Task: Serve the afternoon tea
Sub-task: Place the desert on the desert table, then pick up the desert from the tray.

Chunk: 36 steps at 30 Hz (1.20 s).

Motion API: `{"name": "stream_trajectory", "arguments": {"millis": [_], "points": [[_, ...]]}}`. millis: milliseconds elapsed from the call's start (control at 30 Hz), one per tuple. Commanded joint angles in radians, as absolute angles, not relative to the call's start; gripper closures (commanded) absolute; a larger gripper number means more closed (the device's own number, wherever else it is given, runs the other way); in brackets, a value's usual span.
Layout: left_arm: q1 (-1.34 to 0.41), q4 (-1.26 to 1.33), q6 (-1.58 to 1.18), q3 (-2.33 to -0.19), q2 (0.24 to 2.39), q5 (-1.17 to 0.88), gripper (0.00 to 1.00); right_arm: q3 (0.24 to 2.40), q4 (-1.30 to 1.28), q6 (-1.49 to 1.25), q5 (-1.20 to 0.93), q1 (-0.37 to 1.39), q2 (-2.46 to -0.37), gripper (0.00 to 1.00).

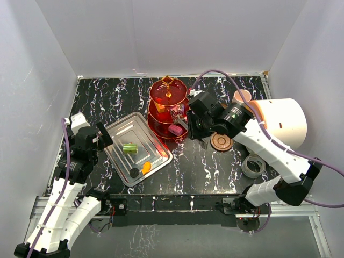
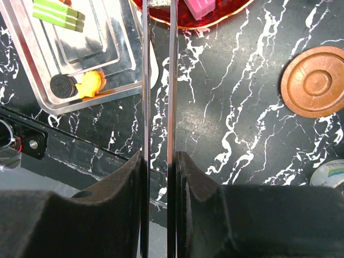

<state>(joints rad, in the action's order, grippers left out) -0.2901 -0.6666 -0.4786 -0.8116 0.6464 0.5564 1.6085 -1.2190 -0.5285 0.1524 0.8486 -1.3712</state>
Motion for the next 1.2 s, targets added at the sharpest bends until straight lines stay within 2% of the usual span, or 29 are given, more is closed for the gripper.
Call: {"name": "stream_trajectory", "arguments": {"millis": [0,400,800,1167], "points": [[-0.292,-0.661,-0.469,-0.834,0.640,0.568,0.01,1.612,-1.105,-0.492,0.116,0.842,-1.383,0.83],[-0.292,-0.671,-0.478,-0.835,0.639,0.580,0.01,1.580,-1.019,-0.460,0.149,0.808,-1.476,0.82],[-0.291,-0.670,-0.476,-0.835,0.649,0.575,0.01,1.553,-0.987,-0.460,0.076,0.792,-1.438,0.61],[-0.292,-0.665,-0.474,-0.835,0.655,0.566,0.01,1.510,-1.038,-0.500,0.048,0.791,-1.308,0.62]]}}
